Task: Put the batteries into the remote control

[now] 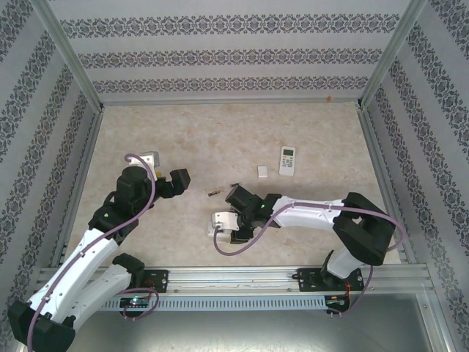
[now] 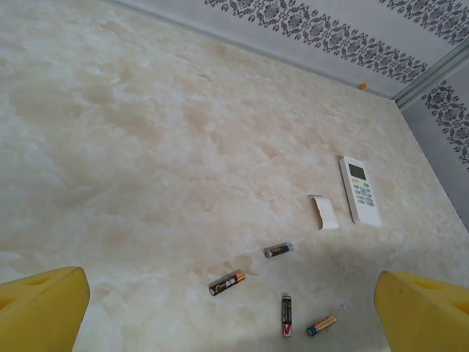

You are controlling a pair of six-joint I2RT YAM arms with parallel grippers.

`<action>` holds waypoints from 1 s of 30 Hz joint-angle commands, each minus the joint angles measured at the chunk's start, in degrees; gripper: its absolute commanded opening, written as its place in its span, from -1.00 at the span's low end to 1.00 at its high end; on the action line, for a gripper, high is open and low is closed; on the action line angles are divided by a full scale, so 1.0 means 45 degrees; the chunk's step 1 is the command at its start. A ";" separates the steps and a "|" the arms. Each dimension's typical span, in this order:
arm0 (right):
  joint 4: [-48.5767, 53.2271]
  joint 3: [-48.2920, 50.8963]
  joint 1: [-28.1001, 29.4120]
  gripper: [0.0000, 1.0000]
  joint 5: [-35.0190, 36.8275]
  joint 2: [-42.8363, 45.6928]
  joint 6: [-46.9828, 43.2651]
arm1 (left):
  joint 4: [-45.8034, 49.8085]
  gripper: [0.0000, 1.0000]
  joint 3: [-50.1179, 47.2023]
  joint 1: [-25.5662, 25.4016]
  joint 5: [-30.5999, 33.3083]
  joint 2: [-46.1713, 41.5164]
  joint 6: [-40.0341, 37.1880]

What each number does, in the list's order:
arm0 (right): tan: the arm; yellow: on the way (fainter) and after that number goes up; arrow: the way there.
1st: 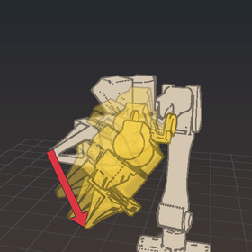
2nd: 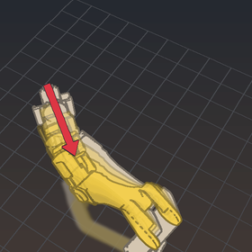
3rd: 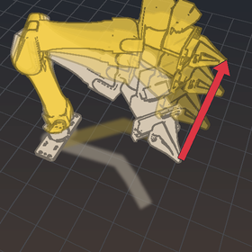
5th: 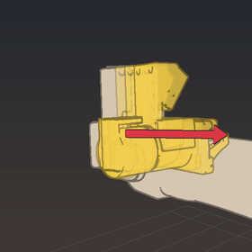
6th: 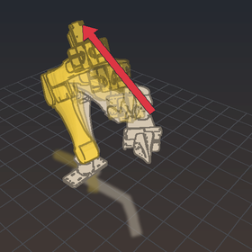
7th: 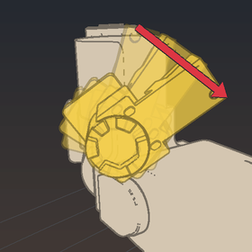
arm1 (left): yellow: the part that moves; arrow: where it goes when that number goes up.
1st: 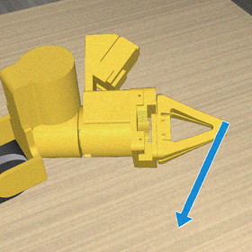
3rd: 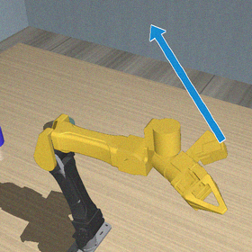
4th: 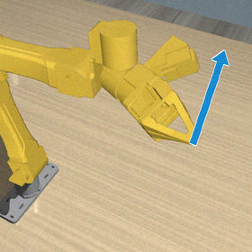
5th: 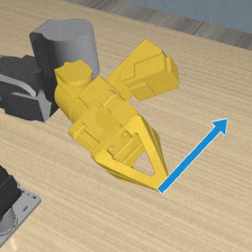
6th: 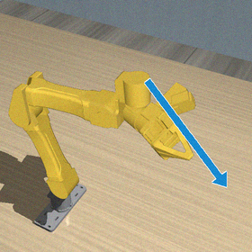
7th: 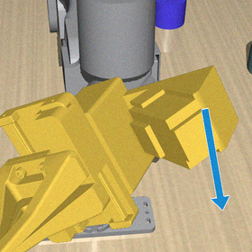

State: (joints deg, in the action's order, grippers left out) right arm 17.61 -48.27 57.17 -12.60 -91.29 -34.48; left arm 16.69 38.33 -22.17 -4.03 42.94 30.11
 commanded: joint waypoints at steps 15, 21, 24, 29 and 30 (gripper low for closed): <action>-0.2315 -0.0229 -0.0214 0.54 0.0547 0.1590 0.2278 | -0.0343 1.00 -0.0248 -0.0078 -0.0027 0.0196 0.0369; -0.2244 -0.1405 -0.0968 0.31 0.1699 0.0583 0.1632 | -0.0338 1.00 -0.0234 -0.0085 -0.0005 0.0089 0.0341; -0.1330 -0.2595 -0.1134 0.27 0.2192 -0.0954 -0.0363 | -0.0456 1.00 -0.0237 -0.0075 -0.0157 0.0148 0.0360; -0.0849 -0.4280 -0.1822 0.22 0.0792 -0.2672 -0.1557 | -0.0350 1.00 -0.0318 -0.0076 -0.0276 -0.0014 0.0428; -0.0778 -0.4547 -0.1962 0.21 0.0513 -0.2958 -0.1714 | -0.0364 1.00 -0.0371 -0.0073 -0.0277 -0.0085 0.0475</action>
State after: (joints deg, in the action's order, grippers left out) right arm 11.33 -65.32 50.09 -6.59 -102.56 -37.08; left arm 16.10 36.86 -22.17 -4.47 43.88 31.75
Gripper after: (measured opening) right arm 0.609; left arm 0.998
